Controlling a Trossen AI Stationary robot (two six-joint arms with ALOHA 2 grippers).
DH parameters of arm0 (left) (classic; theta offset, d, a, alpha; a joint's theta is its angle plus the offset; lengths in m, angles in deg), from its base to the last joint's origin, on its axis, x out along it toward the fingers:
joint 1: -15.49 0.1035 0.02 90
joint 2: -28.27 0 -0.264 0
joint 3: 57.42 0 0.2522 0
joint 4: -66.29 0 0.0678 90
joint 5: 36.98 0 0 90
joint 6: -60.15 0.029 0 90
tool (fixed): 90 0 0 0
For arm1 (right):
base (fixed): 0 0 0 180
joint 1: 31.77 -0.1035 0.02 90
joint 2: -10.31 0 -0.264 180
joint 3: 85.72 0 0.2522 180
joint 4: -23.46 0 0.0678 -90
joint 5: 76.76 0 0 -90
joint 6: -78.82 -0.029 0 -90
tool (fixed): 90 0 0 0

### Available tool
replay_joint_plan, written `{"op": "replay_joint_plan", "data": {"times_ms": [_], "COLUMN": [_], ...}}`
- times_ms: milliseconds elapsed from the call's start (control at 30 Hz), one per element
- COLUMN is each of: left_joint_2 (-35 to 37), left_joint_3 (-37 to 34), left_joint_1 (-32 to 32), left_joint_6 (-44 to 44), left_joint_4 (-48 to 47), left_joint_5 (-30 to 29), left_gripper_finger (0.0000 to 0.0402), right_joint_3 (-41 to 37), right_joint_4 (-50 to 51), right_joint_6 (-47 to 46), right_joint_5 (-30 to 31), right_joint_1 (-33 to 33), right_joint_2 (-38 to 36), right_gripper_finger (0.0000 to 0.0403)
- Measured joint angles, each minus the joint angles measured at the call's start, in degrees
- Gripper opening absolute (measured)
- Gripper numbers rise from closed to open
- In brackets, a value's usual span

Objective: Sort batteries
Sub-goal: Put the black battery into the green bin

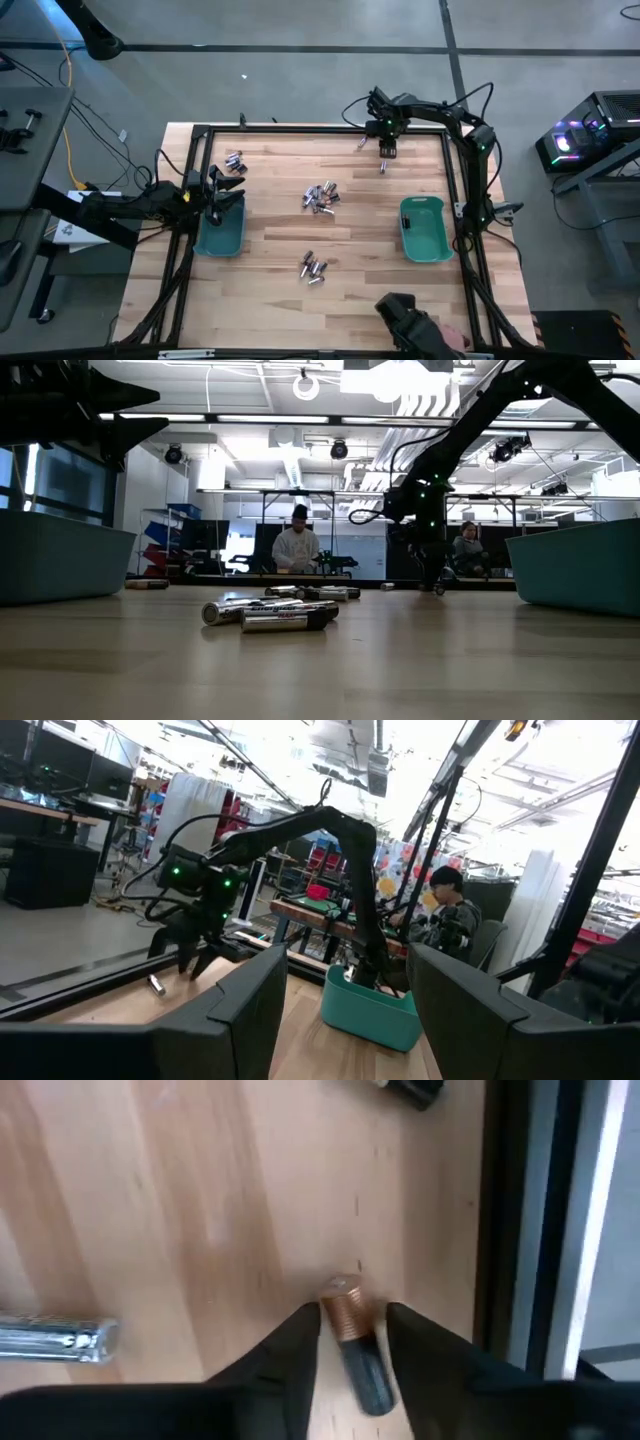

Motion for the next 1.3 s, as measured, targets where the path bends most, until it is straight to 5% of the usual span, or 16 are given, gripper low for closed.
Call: {"op": "replay_joint_plan", "data": {"times_ms": [267,600,1033,1300], "left_joint_2": [0.0,0.0,0.0,0.0], "left_joint_3": [0.0,0.0,0.0,0.0], "left_joint_1": [0.0,0.0,0.0,0.0], "left_joint_6": [0.0,-1.6,-3.0,-3.0], "left_joint_4": [0.0,0.5,0.5,0.5], "left_joint_5": [0.0,0.0,0.0,0.0], "left_gripper_finger": [0.0202,0.0202,0.0202,0.0202], "right_joint_3": [-0.2,-0.4,-1.1,-15.0], "right_joint_4": [5.4,9.2,19.7,19.1], "right_joint_6": [-6.4,-31.0,-53.7,-74.3], "right_joint_5": [-3.1,-16.9,-19.3,-23.4], "right_joint_1": [-0.7,-2.7,-13.7,-24.7], "right_joint_2": [-0.2,-2.5,-26.6,-46.3], "right_gripper_finger": [0.0018,0.0018,0.0018,0.0018]}}
